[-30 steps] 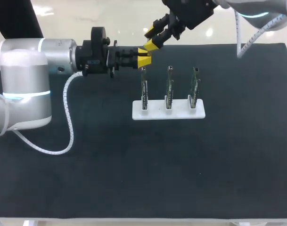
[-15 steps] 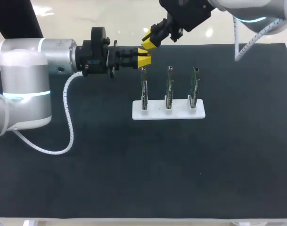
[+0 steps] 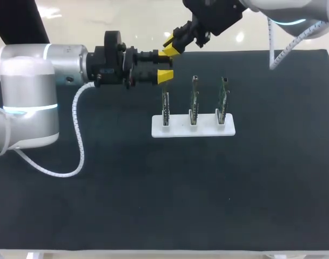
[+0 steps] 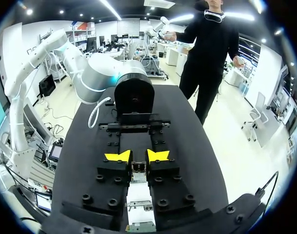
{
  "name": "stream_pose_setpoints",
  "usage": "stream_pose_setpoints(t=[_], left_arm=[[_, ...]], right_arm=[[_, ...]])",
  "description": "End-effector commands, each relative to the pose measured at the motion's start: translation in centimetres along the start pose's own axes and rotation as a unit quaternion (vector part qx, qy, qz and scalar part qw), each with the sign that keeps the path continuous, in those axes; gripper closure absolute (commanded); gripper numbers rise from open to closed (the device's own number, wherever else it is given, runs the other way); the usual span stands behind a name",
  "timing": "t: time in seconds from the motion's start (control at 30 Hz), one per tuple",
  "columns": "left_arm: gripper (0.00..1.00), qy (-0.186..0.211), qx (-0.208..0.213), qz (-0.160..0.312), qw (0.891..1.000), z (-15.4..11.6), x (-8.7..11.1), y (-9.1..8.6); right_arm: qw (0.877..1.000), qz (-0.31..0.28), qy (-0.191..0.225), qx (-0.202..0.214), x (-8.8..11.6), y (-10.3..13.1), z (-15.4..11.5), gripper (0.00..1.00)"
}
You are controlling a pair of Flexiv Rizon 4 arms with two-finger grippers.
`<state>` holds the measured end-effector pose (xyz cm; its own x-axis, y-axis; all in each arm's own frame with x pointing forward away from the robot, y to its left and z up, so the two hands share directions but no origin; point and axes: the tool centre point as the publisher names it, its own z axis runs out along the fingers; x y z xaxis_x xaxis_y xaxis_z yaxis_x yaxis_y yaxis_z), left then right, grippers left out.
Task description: Pick up the optical module with the left hand, and insert it into the network port with the right hand.
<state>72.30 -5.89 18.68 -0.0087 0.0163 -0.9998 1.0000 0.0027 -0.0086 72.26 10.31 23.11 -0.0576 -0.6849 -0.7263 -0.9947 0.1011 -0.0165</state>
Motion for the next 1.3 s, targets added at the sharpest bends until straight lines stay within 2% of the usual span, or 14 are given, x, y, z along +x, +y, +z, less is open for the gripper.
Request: stream_pose_setpoints(t=[0.03,0.23,0.4,0.53,0.7,0.87,1.0,1.1,1.2,1.3], left_arm=[[0.00,0.016,-0.015,-0.003,1.000,-0.5,-0.3,-0.1],[0.00,0.053,-0.017,-0.005,0.998,-2.5,-0.1,0.2],[0.00,0.114,0.012,-0.011,0.993,-5.7,-0.3,0.1],[0.00,0.146,0.028,-0.012,0.989,-8.0,-0.6,0.2],[0.00,0.185,0.020,-0.011,0.982,-10.2,-0.6,0.5],[0.00,0.204,0.030,0.002,0.979,-12.7,-0.3,0.5],[0.00,0.220,0.029,0.000,0.975,-13.8,-0.5,0.5],[0.00,0.219,0.015,-0.010,0.976,-14.1,-0.7,0.6],[0.00,0.238,0.019,-0.024,0.971,-14.3,-0.9,0.8],[0.00,0.239,0.021,-0.024,0.970,-14.3,-0.9,0.8]], right_arm=[[1.000,0.001,0.002,-0.002,-0.1,-0.2,-0.1,1.00],[1.000,0.000,0.002,-0.003,-0.1,-0.3,-0.2,1.00],[1.000,0.000,0.002,-0.004,-0.1,-0.3,-0.2,1.00],[1.000,0.001,0.003,-0.003,-0.1,-0.4,-0.1,1.00],[1.000,-0.001,0.003,-0.004,0.1,-0.5,0.0,1.00],[1.000,-0.002,0.007,-0.005,0.3,-0.5,-0.2,1.00],[1.000,-0.005,0.010,-0.005,0.5,-0.6,-0.2,1.00],[1.000,-0.006,0.011,-0.006,0.6,-0.6,-0.2,1.00],[1.000,-0.006,0.011,-0.006,0.5,-0.6,-0.1,1.00],[1.000,-0.005,0.012,-0.006,0.4,-0.6,0.0,1.00]])
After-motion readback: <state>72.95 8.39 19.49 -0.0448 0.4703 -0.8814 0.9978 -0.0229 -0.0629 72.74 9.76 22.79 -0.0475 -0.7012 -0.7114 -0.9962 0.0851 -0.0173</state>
